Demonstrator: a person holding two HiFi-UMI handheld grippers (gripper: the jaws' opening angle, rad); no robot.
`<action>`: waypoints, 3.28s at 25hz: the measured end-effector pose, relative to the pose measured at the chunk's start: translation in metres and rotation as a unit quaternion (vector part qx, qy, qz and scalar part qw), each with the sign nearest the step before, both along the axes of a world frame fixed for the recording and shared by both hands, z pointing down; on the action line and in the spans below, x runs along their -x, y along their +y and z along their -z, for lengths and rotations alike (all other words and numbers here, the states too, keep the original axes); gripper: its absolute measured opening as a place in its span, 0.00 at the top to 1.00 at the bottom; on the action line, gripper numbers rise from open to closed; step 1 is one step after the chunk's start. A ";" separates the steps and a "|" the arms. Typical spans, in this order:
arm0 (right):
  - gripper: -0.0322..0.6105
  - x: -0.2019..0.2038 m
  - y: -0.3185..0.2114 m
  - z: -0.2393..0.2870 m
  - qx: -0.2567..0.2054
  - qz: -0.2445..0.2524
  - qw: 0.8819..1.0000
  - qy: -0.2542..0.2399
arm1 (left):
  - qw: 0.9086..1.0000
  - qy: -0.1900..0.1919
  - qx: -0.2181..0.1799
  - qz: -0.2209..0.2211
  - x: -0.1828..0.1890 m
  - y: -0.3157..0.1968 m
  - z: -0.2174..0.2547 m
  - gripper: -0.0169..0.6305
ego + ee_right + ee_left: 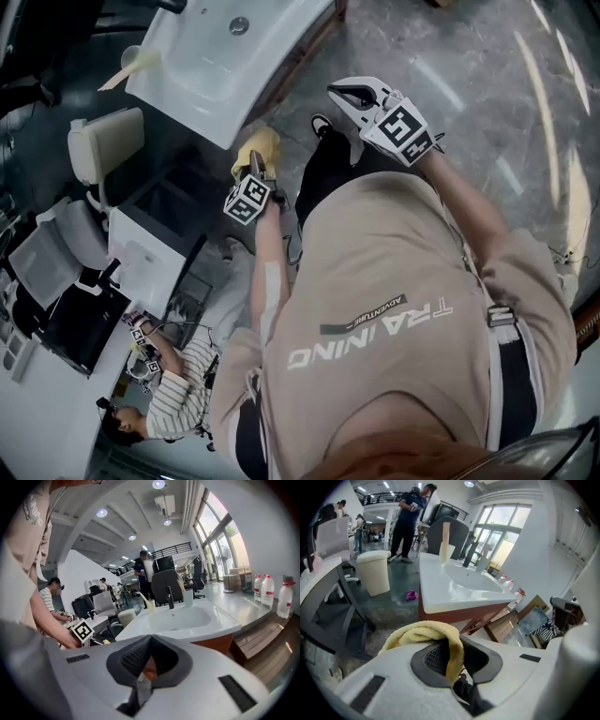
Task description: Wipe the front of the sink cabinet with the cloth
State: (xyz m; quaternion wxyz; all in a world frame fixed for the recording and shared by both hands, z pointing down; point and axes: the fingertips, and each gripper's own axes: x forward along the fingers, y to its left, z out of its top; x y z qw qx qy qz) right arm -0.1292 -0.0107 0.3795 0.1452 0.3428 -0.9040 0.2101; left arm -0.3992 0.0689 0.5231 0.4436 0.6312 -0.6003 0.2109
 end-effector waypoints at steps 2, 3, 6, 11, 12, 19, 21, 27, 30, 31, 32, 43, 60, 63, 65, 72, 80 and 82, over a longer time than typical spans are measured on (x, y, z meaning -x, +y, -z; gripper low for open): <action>0.93 0.000 0.006 -0.010 0.014 -0.017 1.000 -0.003 | 1.000 -0.012 0.008 -0.006 0.006 -0.009 -0.022 0.91; 0.93 -0.001 0.010 -0.016 0.021 -0.026 0.999 -0.003 | 1.000 -0.017 0.011 -0.007 0.009 -0.014 -0.033 0.91; 0.93 -0.004 0.027 -0.040 0.044 -0.048 0.998 0.005 | 1.000 -0.020 0.011 -0.006 0.013 -0.031 -0.056 0.91; 0.93 0.000 0.054 -0.059 0.077 -0.093 0.993 -0.003 | 1.000 -0.018 0.007 0.022 0.024 -0.049 -0.067 0.91; 0.93 -0.001 0.055 -0.059 0.079 -0.105 0.991 -0.009 | 1.000 -0.018 0.004 0.024 0.024 -0.053 -0.067 0.91; 0.93 -0.014 0.060 -0.045 0.070 -0.164 0.984 -0.024 | 0.998 0.021 0.010 0.058 0.015 -0.068 -0.071 0.91; 0.93 -0.019 0.061 -0.045 0.069 -0.172 0.983 -0.022 | 0.997 0.032 0.009 0.070 0.010 -0.071 -0.073 0.91; 0.93 -0.031 0.066 -0.048 0.071 -0.185 0.980 -0.024 | 0.997 0.048 -0.008 0.054 -0.017 -0.086 -0.067 0.91; 0.93 -0.037 0.068 -0.049 0.078 -0.190 0.978 -0.031 | 0.997 0.052 -0.001 0.062 -0.027 -0.090 -0.069 0.91; 0.93 -0.039 0.068 -0.050 0.080 -0.190 0.978 -0.033 | 0.996 0.055 0.001 0.069 -0.030 -0.091 -0.071 0.91; 0.93 -0.042 0.068 -0.050 0.081 -0.190 0.978 -0.034 | 0.996 0.057 0.002 0.075 -0.033 -0.094 -0.073 0.91; 0.93 -0.108 0.044 -0.061 0.085 -0.199 0.975 -0.044 | 0.996 0.061 -0.009 0.058 -0.111 -0.138 -0.072 0.91; 0.93 -0.236 -0.017 -0.087 0.111 -0.187 0.975 -0.047 | 0.994 0.089 -0.026 0.059 -0.264 -0.222 -0.084 0.91; 0.93 -0.257 -0.025 -0.093 0.115 -0.190 0.974 -0.047 | 0.994 0.092 -0.027 0.058 -0.285 -0.233 -0.087 0.91; 0.93 -0.269 -0.031 -0.098 0.117 -0.193 0.973 -0.049 | 0.993 0.097 -0.029 0.056 -0.299 -0.242 -0.089 0.91; 0.93 -0.303 -0.042 -0.115 0.131 -0.213 0.966 -0.064 | 0.991 0.119 -0.044 0.048 -0.358 -0.277 -0.090 0.91; 0.93 -0.327 -0.036 -0.128 0.147 -0.236 0.958 -0.076 | 0.989 0.138 -0.058 0.011 -0.429 -0.318 -0.087 0.91; 0.93 -0.328 -0.033 -0.129 0.152 -0.241 0.955 -0.085 | 0.986 0.149 -0.068 0.009 -0.445 -0.326 -0.084 0.91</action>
